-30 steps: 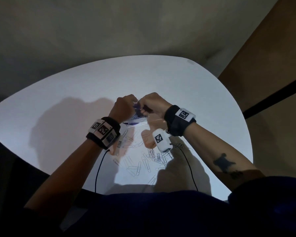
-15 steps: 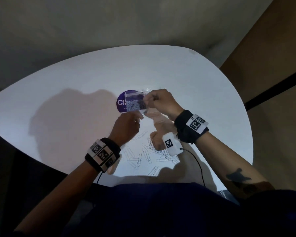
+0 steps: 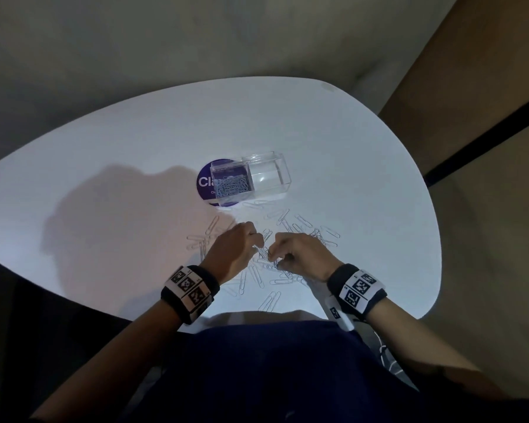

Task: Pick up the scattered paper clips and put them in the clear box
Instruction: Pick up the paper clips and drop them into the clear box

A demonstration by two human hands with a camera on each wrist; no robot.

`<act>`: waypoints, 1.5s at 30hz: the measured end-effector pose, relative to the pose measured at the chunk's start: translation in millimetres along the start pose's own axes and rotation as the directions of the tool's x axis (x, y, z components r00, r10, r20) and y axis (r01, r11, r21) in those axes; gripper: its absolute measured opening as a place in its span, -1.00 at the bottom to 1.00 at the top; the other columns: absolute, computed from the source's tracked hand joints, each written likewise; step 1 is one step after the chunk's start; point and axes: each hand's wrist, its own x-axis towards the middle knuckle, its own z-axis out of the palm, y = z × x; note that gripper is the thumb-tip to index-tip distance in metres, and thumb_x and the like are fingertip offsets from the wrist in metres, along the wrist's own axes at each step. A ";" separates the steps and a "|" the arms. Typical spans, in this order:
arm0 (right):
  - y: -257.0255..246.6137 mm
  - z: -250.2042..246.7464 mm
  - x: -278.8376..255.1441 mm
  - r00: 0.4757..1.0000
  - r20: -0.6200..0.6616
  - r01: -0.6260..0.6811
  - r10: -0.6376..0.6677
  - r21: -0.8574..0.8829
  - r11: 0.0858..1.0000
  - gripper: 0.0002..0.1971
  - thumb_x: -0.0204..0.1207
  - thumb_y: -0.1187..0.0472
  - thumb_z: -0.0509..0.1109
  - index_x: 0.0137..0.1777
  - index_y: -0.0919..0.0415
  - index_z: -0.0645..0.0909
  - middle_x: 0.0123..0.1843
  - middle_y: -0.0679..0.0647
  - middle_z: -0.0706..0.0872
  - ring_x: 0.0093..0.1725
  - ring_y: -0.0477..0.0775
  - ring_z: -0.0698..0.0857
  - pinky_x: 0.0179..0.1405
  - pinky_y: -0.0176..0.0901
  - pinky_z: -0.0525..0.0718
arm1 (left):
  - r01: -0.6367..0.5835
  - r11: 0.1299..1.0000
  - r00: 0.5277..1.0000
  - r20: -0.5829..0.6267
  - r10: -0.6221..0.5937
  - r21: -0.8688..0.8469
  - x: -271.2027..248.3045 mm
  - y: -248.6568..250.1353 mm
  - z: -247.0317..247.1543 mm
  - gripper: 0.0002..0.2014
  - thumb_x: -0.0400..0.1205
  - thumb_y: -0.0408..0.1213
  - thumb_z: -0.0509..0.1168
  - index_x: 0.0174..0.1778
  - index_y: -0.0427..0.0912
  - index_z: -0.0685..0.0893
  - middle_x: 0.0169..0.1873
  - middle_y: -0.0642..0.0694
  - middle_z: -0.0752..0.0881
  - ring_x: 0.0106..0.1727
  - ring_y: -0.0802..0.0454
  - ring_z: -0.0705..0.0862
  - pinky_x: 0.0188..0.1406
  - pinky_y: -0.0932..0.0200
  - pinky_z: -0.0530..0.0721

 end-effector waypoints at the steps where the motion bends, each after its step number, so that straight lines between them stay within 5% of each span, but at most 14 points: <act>1: 0.1 0.5 -0.3 1.000 -0.018 0.005 -0.005 -0.010 1.000 -0.85 0.42 0.18 0.60 -0.07 -0.09 0.81 -0.05 -0.17 0.69 -0.12 -0.12 0.65 -0.15 -0.08 0.68 | 0.013 1.000 1.000 -0.008 -0.013 -0.005 -1.0 -2.7 -1.2 -0.89 0.61 -0.34 0.30 -0.07 -0.09 0.73 -0.09 -0.02 0.63 -0.06 0.01 0.61 -0.21 0.08 0.61; 7: 4.2 -0.3 0.7 0.998 -0.046 0.036 -0.037 -0.021 0.999 -0.77 0.45 0.26 0.46 -0.30 -0.10 0.58 -0.18 -0.13 0.55 -0.20 -0.18 0.49 -0.30 -0.19 0.53 | 0.019 0.997 0.997 -0.079 -0.014 0.068 -10.7 -13.7 -9.2 -0.92 0.57 -0.39 0.38 -0.11 -0.12 0.73 -0.20 -0.07 0.68 -0.12 -0.08 0.64 -0.29 0.03 0.63; 13: 10.4 -2.7 -1.1 0.999 -0.024 0.039 -0.040 -0.035 0.999 -0.77 0.40 0.31 0.48 -0.02 -0.01 0.78 -0.08 -0.11 0.63 -0.25 -0.14 0.55 -0.29 -0.15 0.62 | -0.026 0.998 1.000 0.006 0.025 0.053 -8.7 -1.3 -4.6 -0.81 0.63 -0.22 0.32 0.12 -0.10 0.73 -0.05 -0.06 0.70 -0.01 -0.03 0.62 -0.16 -0.03 0.67; 18: 8.8 -6.6 -1.9 0.999 -0.021 0.025 -0.026 -0.053 0.998 -0.79 0.37 0.32 0.49 -0.28 -0.05 0.64 -0.12 -0.11 0.58 -0.23 -0.10 0.59 -0.29 -0.03 0.68 | -0.025 0.998 0.999 0.023 0.024 0.050 -13.0 -5.7 0.2 -0.79 0.54 -0.22 0.37 0.08 -0.10 0.72 -0.08 -0.04 0.66 0.00 -0.03 0.60 -0.16 0.00 0.64; 23: 16.4 -12.5 -5.5 0.998 -0.067 0.007 0.003 0.142 0.990 -0.80 0.33 0.38 0.57 -0.31 0.07 0.68 -0.15 -0.12 0.70 -0.20 -0.04 0.71 -0.17 0.02 0.74 | -0.018 0.996 1.000 0.017 0.017 0.088 -18.1 -17.8 -3.5 -0.86 0.49 -0.31 0.37 -0.07 -0.05 0.74 -0.16 0.01 0.61 -0.04 0.00 0.58 -0.23 0.01 0.63; 28: 15.3 -26.9 -13.8 0.991 -0.070 -0.081 0.118 0.391 0.917 -0.83 0.29 0.48 0.67 -0.30 0.39 0.70 -0.17 0.11 0.81 -0.16 -0.08 0.78 -0.11 -0.37 0.71 | -0.036 0.997 0.999 -0.001 0.037 0.069 -15.5 -17.7 -6.2 -0.86 0.36 -0.37 0.38 -0.23 -0.06 0.70 -0.23 0.01 0.60 -0.13 0.01 0.56 -0.32 0.00 0.64; 33: 22.9 -26.6 -17.0 0.973 -0.025 -0.185 0.229 0.506 0.842 -0.65 0.33 0.39 0.68 -0.14 -0.11 0.75 -0.19 0.11 0.82 0.12 0.00 0.80 0.26 -0.22 0.70 | -0.124 0.990 0.992 0.028 0.122 0.063 -2.7 -3.4 -10.6 -0.81 0.53 -0.38 0.35 -0.04 -0.06 0.79 -0.12 -0.05 0.67 -0.09 -0.02 0.57 -0.22 0.06 0.60; 37: 19.5 -30.9 -19.4 0.968 -0.038 -0.189 0.248 0.539 0.821 -0.77 0.32 0.44 0.67 -0.24 0.09 0.80 -0.20 0.07 0.79 -0.22 -0.16 0.68 -0.07 -0.31 0.69 | -0.163 0.980 0.984 0.095 0.153 0.115 6.0 -7.2 -6.8 -0.85 0.56 -0.30 0.37 -0.07 0.01 0.80 -0.16 0.01 0.69 -0.10 -0.03 0.57 -0.26 -0.01 0.65; 40: 18.8 -33.8 -22.8 0.965 -0.035 -0.188 0.259 0.594 0.782 -0.75 0.32 0.40 0.69 -0.38 0.08 0.73 -0.07 0.22 0.83 -0.26 -0.11 0.70 -0.29 -0.43 0.59 | -0.165 0.977 0.979 0.141 0.146 0.133 9.7 -11.3 -5.2 -0.93 0.55 -0.13 0.40 -0.09 0.05 0.76 -0.17 0.07 0.67 -0.07 0.02 0.54 -0.23 0.03 0.63; 45: 20.7 -31.2 -26.0 0.947 -0.053 -0.185 0.316 0.716 0.673 -0.91 0.43 0.29 0.64 -0.26 0.15 0.81 -0.06 0.46 0.77 -0.46 0.08 0.54 -0.52 -0.20 0.46 | -0.180 0.975 0.977 0.140 0.162 0.129 8.0 -12.9 -1.1 -0.91 0.58 -0.14 0.35 -0.19 -0.05 0.66 -0.24 0.08 0.59 -0.09 0.06 0.51 -0.31 0.14 0.51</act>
